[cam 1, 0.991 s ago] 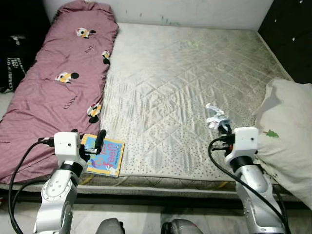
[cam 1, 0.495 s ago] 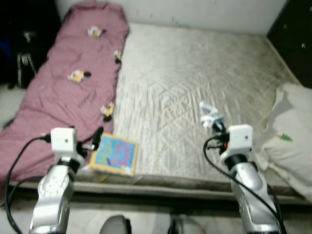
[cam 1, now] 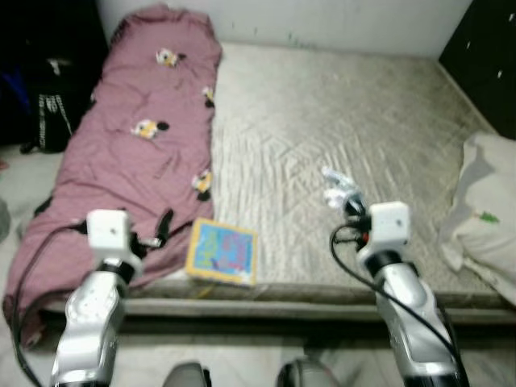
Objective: Clean up the room
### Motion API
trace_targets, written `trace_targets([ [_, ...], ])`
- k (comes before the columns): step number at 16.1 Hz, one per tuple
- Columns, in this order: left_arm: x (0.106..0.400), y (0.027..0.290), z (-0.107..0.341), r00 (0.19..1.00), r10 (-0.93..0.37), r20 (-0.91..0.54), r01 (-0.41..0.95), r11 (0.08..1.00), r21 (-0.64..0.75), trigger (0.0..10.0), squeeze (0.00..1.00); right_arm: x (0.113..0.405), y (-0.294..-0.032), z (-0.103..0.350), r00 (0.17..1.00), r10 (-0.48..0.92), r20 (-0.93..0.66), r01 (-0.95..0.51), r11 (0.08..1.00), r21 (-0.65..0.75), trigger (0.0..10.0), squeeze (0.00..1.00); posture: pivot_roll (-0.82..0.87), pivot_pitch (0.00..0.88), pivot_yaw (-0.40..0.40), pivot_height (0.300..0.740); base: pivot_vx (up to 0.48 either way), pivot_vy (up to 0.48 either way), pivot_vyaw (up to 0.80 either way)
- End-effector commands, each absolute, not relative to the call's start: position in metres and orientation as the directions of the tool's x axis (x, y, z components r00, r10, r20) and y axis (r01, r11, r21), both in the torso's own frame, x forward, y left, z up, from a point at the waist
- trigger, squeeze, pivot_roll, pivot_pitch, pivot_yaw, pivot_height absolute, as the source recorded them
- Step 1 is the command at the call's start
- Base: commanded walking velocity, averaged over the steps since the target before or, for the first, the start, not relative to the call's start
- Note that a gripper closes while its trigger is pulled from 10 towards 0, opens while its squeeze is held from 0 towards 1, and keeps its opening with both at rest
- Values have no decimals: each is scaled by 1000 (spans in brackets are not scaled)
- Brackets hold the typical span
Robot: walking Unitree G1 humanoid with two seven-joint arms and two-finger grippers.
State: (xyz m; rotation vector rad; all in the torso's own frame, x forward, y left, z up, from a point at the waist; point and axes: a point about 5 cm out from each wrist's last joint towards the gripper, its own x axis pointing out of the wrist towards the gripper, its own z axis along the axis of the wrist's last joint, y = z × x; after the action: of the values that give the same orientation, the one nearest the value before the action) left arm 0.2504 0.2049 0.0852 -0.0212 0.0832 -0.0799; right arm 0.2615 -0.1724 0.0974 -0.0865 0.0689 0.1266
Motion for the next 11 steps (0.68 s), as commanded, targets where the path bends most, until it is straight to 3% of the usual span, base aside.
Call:
trace_targets([
  [1,252,197,83,991,-104,-88,102,994,-33,10000,0,260,-182,96,991,105,-86,-113,989,-94,10000,0,2,82,-39,740,0,480,0],
  [11,256,193,82,991,-107,-85,105,994,-34,10000,0,263,-181,96,989,125,-81,-133,987,-92,10000,0,-4,84,-38,740,0,480,0],
])
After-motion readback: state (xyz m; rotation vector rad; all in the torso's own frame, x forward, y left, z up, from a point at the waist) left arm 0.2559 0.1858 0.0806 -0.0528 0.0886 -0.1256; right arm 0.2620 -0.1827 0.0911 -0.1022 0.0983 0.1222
